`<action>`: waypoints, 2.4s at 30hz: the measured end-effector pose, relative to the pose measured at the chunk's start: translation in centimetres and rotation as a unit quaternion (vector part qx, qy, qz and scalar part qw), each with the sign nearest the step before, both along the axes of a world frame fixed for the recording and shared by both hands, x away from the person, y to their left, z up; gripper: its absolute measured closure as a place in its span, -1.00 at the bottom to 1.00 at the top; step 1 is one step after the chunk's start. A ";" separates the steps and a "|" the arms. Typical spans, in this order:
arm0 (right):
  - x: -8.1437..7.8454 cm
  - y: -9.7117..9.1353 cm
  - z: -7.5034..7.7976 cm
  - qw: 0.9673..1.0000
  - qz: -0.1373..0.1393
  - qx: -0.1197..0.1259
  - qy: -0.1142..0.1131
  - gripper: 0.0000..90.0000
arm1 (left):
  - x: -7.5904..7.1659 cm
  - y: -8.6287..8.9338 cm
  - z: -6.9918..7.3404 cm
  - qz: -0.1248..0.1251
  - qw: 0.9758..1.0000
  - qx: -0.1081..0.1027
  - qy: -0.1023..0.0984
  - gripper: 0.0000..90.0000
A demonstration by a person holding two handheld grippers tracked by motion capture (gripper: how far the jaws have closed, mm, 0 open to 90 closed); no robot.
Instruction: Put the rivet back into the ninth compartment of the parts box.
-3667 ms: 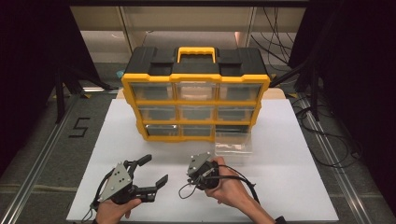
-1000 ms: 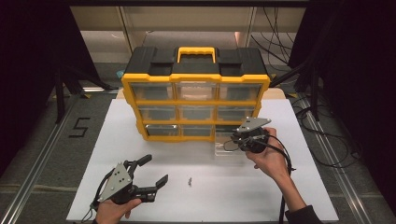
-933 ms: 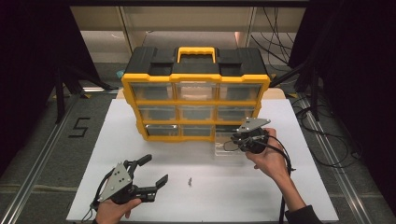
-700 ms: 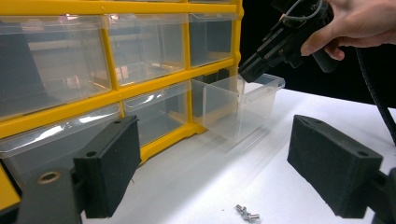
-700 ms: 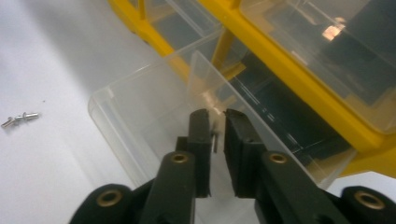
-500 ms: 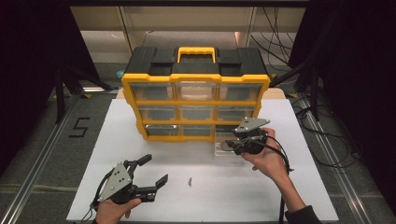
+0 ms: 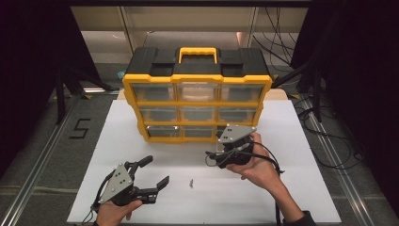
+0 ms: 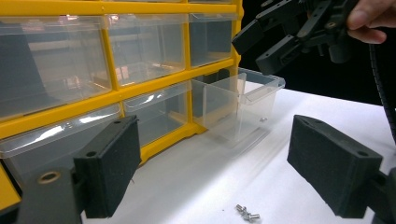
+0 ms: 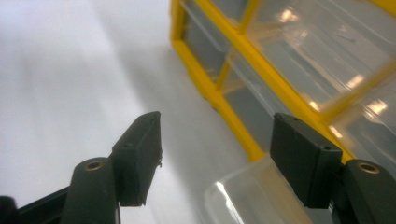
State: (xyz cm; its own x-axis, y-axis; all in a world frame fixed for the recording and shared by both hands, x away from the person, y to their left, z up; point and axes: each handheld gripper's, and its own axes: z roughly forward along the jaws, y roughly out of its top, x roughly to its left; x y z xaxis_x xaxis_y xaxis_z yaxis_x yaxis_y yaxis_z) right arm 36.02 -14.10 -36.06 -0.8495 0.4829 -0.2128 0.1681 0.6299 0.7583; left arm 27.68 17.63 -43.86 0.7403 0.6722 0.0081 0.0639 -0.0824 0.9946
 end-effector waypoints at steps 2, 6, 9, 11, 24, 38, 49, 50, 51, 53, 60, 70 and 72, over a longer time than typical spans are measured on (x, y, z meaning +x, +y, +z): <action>-0.3 0.5 -0.1 1.000 0.008 -0.001 0.002 -0.24 | 0.0 0.0 0.0 0.001 1.000 0.000 -0.001 -0.63; -1.1 1.8 -0.5 0.999 0.034 -0.015 0.010 -0.24 | 0.0 0.0 0.0 0.000 1.000 -0.001 0.000 -0.63; -1.5 2.5 -0.9 0.999 0.044 -0.022 0.015 -0.24 | 0.0 0.0 0.0 0.001 1.000 0.000 -0.002 -0.63; -1.8 3.4 -1.6 0.998 0.055 -0.035 0.020 -0.28 | 0.0 0.0 0.0 0.000 1.000 0.000 0.000 -0.63; -2.5 5.5 -4.4 0.991 0.087 -0.081 0.064 -0.40 | 0.1 0.0 0.0 0.001 1.000 0.000 -0.003 -0.63; -2.8 6.9 -7.4 0.981 0.109 -0.131 0.089 -0.33 | 0.0 0.0 0.0 0.001 1.000 0.001 -0.001 -0.63; -3.0 7.9 -9.1 0.975 0.123 -0.152 0.109 -0.21 | 0.0 0.0 0.0 0.001 1.000 0.001 0.000 -0.63; -3.1 8.1 -9.3 0.973 0.124 -0.161 0.113 -0.17 | 0.0 0.0 0.0 0.001 1.000 0.001 -0.001 -0.63; -3.1 8.1 -9.4 0.971 0.120 -0.167 0.119 -0.16 | 0.0 0.0 0.0 0.001 1.000 0.002 -0.001 -0.63; -3.1 8.2 -9.5 0.971 0.125 -0.169 0.115 -0.11 | 0.0 0.0 0.0 0.001 1.000 -0.001 0.001 -0.63; -2.8 8.4 -10.0 0.969 0.120 -0.172 0.127 0.06 | 0.0 0.0 0.0 0.001 1.000 -0.001 0.001 -0.63; -2.4 8.6 -10.3 0.968 0.112 -0.178 0.137 0.27 | 0.0 0.0 0.0 0.001 1.000 -0.001 0.001 -0.63; -2.4 8.6 -10.4 0.968 0.113 -0.177 0.134 0.29 | 0.1 0.0 0.0 0.001 1.000 -0.001 0.001 -0.63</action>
